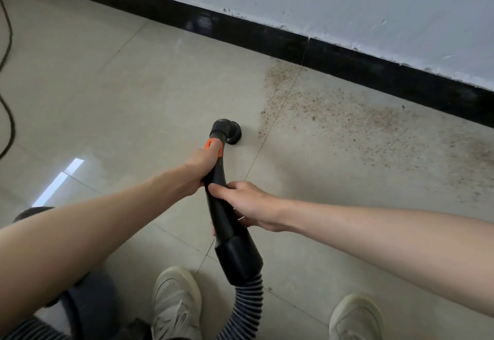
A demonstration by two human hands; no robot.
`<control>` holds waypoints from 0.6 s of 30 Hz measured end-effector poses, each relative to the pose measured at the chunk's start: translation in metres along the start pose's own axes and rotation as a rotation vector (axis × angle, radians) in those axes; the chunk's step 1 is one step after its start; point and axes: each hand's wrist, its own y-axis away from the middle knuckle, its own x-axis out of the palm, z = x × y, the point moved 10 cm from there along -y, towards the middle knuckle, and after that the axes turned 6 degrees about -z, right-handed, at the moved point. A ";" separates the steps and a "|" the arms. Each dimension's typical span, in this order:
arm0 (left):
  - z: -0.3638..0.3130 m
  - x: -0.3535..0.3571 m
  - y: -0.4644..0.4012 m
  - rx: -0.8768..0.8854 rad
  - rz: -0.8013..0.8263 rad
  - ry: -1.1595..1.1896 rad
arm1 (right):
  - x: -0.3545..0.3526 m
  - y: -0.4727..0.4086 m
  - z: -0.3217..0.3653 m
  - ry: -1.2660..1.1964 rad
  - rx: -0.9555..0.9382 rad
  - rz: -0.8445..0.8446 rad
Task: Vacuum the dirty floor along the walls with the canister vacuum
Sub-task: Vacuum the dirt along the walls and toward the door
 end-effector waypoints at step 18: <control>0.009 0.038 0.024 0.039 0.065 -0.024 | -0.012 0.030 -0.024 0.039 0.242 0.178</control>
